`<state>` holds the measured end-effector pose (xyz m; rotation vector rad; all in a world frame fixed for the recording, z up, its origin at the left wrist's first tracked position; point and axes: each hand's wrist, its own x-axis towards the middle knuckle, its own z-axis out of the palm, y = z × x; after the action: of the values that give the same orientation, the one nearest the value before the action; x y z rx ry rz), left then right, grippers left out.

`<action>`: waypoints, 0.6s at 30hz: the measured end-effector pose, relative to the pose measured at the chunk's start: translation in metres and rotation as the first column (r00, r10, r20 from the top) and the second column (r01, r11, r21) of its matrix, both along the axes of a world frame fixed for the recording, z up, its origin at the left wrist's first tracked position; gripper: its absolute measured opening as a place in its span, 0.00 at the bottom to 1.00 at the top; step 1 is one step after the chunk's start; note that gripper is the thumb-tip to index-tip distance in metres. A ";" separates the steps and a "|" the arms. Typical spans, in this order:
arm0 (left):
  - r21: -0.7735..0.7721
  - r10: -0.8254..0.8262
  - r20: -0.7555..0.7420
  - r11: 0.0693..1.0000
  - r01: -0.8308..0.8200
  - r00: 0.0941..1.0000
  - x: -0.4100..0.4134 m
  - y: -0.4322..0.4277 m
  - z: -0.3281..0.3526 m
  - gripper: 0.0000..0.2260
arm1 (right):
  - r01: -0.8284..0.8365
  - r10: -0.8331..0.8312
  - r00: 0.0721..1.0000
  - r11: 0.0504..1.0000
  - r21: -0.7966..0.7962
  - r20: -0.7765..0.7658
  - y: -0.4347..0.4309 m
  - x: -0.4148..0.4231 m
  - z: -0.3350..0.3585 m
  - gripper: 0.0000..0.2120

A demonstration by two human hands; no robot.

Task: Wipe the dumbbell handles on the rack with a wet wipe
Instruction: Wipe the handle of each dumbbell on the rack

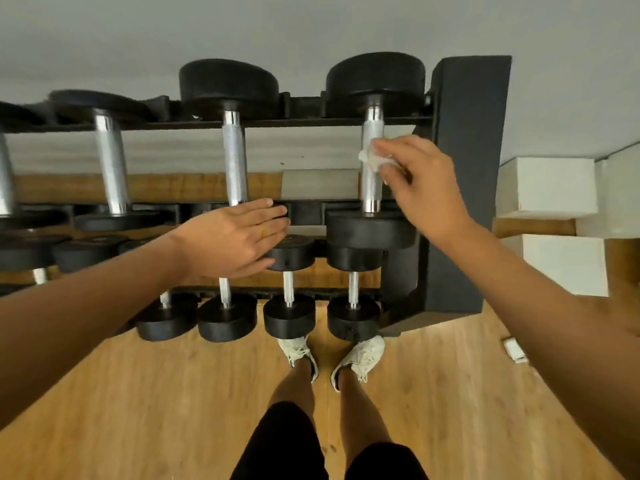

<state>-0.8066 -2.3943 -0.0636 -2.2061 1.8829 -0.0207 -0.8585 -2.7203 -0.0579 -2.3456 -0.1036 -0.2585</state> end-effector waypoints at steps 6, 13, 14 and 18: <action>0.029 -0.018 0.035 0.999 0.017 0.999 -0.002 -0.006 0.001 0.25 | 0.533 -0.481 0.846 0.754 0.384 -0.229 -0.004 -0.074 0.000 0.16; -0.066 -0.047 0.005 0.997 0.047 0.999 -0.001 -0.009 -0.001 0.22 | 0.576 -0.512 0.817 0.730 0.367 -0.264 0.032 -0.106 -0.020 0.15; -0.072 -0.055 0.006 0.996 0.055 0.998 0.000 -0.009 -0.002 0.22 | 0.584 -0.524 0.811 0.714 0.386 -0.259 0.033 -0.106 -0.020 0.15; -0.084 -0.078 0.044 0.993 0.081 0.996 0.001 -0.006 -0.004 0.22 | 0.664 -0.608 0.743 0.616 0.423 -0.281 0.032 -0.109 -0.029 0.11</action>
<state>-0.8055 -2.4005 -0.0680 -2.1660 1.9818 -0.1625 -0.9673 -2.6884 -0.0866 -1.7712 0.7976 -0.4403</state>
